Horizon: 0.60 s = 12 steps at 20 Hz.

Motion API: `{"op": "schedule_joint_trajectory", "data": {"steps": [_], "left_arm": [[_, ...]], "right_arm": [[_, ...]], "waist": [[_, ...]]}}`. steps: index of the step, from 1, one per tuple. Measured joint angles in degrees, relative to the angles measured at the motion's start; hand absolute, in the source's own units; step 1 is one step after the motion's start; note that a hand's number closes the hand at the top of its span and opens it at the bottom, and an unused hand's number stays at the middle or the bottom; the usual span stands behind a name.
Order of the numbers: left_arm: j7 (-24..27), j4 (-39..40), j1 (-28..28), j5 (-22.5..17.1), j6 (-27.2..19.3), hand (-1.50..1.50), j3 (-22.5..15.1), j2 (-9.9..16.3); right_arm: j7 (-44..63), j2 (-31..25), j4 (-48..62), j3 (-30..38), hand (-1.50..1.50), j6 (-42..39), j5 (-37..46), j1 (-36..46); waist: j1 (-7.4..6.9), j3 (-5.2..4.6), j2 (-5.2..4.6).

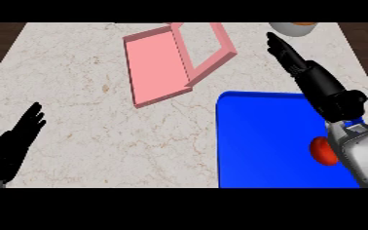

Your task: Pick the tomato from the tray and place it in the cardboard box

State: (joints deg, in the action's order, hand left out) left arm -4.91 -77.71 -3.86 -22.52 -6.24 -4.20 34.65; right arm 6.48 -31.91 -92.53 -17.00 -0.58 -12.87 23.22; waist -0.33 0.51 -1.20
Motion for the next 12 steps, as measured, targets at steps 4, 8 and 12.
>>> {"op": "schedule_joint_trajectory", "data": {"steps": [4,8,12], "left_arm": [[2.35,-1.1,1.2,3.18,-2.27,0.0,-0.62,-0.83],[4.76,-3.36,2.43,6.62,-5.15,0.0,-2.03,-1.9],[5.18,-5.61,3.22,9.48,-7.73,0.0,-4.19,-3.7]], "right_arm": [[-6.8,2.6,1.84,7.26,-1.5,-2.37,-8.59,-1.84],[-11.26,0.16,5.07,13.72,1.5,-2.15,-9.71,-5.17],[-15.83,4.03,12.69,21.47,-1.5,-0.66,-16.07,-10.64]], "waist": [[0.76,-0.14,0.71],[2.46,-0.22,0.87],[2.21,-0.12,0.82]]}}
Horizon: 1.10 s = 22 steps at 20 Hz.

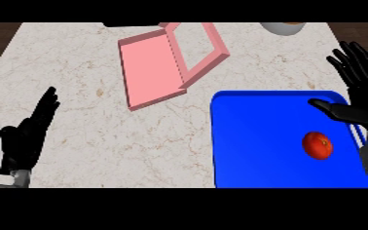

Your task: Pick the tomato from the tray and place it in the cardboard box

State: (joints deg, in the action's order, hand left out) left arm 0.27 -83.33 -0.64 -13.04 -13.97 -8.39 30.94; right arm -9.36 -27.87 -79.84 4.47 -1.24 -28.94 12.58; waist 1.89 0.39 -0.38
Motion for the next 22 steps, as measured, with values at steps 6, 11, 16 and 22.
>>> {"op": "schedule_joint_trajectory", "data": {"steps": [6,11,16,22], "left_arm": [[-2.16,-1.57,2.08,3.75,-2.05,0.0,-2.72,-2.44],[-2.37,-2.52,1.78,5.85,-3.53,0.0,-4.37,-4.08],[-2.71,-2.39,2.12,6.66,-3.77,0.0,-4.73,-4.65],[-2.52,-1.68,2.51,7.41,-3.65,0.0,-4.36,-5.23]], "right_arm": [[-11.41,-2.22,11.15,6.77,-1.5,-12.39,-3.08,-4.97],[-16.69,-11.95,15.23,5.74,-1.5,-19.06,5.76,-6.69],[-19.39,-21.24,16.17,1.17,-1.5,-25.54,15.67,-7.63],[-20.3,-26.85,14.63,-5.56,-1.5,-30.27,26.04,-7.77]], "waist": [[-1.34,-0.16,0.15],[-2.07,-0.24,0.16],[-2.43,-0.32,0.15],[-2.46,-0.38,0.24]]}}
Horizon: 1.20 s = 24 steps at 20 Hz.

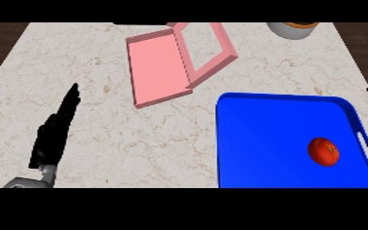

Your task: Pick the tomato from the tray and place it in the cardboard box

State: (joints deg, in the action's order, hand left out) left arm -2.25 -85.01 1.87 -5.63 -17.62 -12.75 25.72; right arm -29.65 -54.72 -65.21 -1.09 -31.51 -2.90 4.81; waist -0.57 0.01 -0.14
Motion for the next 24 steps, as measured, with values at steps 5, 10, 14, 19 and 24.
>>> {"op": "schedule_joint_trajectory", "data": {"steps": [5,10,14,19,24], "left_arm": [[-0.02,-0.33,-0.98,1.2,0.77,0.0,1.03,-1.0],[-0.05,-1.32,-2.25,2.3,2.07,0.0,2.5,-1.99],[-1.06,-1.29,-1.62,4.07,2.65,0.0,3.45,-3.13],[-1.75,-2.05,-1.87,5.73,3.93,0.0,4.72,-4.41],[-1.49,-2.58,-2.8,7.24,5.67,0.0,6.49,-5.92]], "right_arm": [[3.22,1.29,-3.27,-1.91,-1.5,-1.17,4.56,-0.23],[7.48,4.29,-6.06,-1.18,-1.5,-0.37,7.83,-1.69],[10.86,6.98,-7.71,-0.86,-1.5,-0.04,10.96,-1.7],[11.94,8.95,-8.72,0.28,-1.5,-0.45,14.83,-3.36],[9.9,11.55,-7.07,1.79,-1.5,-0.96,19.21,-3.74]], "waist": [[0.35,-0.01,0.13],[0.51,-0.03,0.19],[0.56,-0.02,0.19],[0.58,-0.01,0.19],[0.55,-0.01,0.18]]}}
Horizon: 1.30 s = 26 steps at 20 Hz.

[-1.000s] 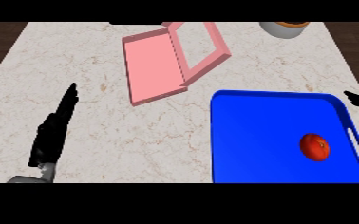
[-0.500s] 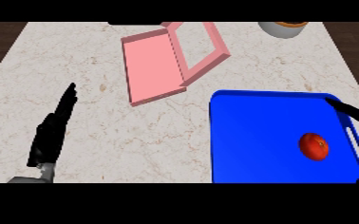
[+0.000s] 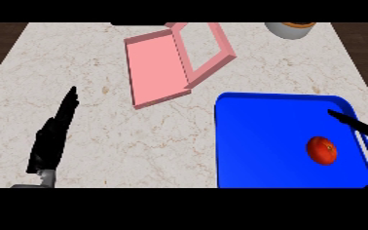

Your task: Pick the tomato from the tray and place it in the cardboard box

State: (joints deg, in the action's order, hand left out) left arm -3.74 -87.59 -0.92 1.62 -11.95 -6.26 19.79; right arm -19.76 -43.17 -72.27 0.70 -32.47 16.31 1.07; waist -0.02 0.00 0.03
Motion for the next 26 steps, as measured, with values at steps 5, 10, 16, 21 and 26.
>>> {"op": "schedule_joint_trajectory", "data": {"steps": [5,10,16,21,26], "left_arm": [[-1.61,-1.45,-0.28,2.03,1.06,0.0,1.03,-1.62],[-2.07,-1.8,0.02,3.29,2.65,0.0,2.56,-2.73],[-1.15,-0.17,1.03,4.56,4.33,0.0,4.48,-4.54],[-0.78,-0.02,1.01,5.21,6.22,0.0,6.49,-5.09],[-2.35,-2.7,0.1,6.68,6.93,0.0,6.74,-6.2]], "right_arm": [[-0.15,2.93,0.17,1.34,-1.5,-0.25,3.25,0.1],[-1.15,6.36,1.2,2.1,-1.5,1.07,6.72,0.13],[-2.26,8.63,2.77,3.52,-1.5,0.44,9.68,0.98],[-0.21,10.72,1.91,4.88,-1.5,-0.97,11.01,2.16],[-1.49,11.81,2.63,4.66,-1.5,-0.57,14.09,2.4]], "waist": [[0.0,0.01,0.01],[0.0,-0.01,0.0],[0.01,-0.01,-0.01],[-0.01,0.0,-0.02],[-0.04,0.0,-0.01]]}}
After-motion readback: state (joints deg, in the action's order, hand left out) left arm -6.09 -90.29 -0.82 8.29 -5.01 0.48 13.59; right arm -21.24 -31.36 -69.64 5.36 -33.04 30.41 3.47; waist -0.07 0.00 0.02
